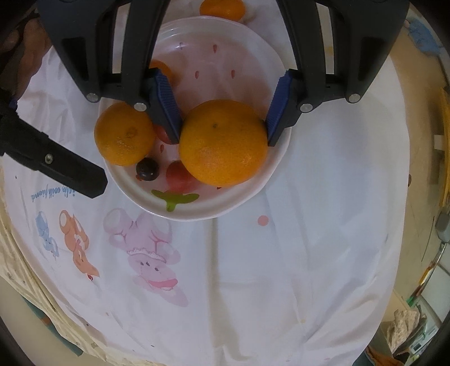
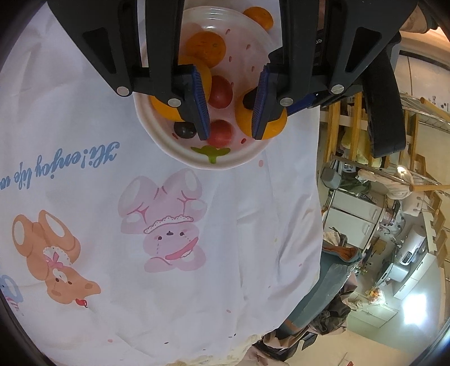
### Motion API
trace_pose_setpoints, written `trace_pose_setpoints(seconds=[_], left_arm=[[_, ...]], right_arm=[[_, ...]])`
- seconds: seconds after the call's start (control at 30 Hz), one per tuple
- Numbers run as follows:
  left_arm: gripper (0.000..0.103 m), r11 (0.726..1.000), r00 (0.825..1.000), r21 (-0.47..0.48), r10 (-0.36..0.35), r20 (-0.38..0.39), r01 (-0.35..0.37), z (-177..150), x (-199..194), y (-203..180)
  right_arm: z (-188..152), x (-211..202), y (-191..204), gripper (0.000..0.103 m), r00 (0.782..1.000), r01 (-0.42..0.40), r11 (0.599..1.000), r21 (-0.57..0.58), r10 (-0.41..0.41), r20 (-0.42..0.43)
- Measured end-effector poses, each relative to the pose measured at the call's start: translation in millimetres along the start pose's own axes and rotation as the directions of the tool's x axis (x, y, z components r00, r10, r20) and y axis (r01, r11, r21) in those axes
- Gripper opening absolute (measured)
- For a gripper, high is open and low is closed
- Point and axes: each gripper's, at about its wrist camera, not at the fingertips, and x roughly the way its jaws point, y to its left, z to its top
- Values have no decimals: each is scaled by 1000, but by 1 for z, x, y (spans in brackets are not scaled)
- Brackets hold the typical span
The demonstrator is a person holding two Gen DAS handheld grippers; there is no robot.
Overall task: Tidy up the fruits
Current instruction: 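Lower the orange and tomato onto the pink plate and open both grippers, then withdraw both open grippers from the plate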
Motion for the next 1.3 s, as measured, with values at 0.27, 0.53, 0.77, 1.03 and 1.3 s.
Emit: trace_pose_setpoints(seconds=[0.27, 0.53, 0.77, 1.03, 1.3], left_arm=[[58, 999, 1000, -23, -23, -1, 23, 0, 1, 4], [81, 1000, 1000, -5, -26, 13, 26, -1, -3, -3], [84, 1000, 998, 19, -23, 67, 22, -3, -21, -6], [84, 1000, 990, 23, 12, 139, -15, -18, -57, -4], [84, 998, 972, 58, -12, 234, -2, -41, -101, -13]], right_arm=[[1, -10, 2, 47, 1000, 14, 1000, -6, -14, 22], [-6, -30, -1, 62, 995, 75, 996, -38, -72, 62], [-17, -52, -5, 62, 992, 95, 995, -18, -94, 80], [-32, -74, 1, 68, 991, 91, 996, -16, -89, 103], [-48, -97, 26, 84, 985, 115, 992, -46, -108, 135]])
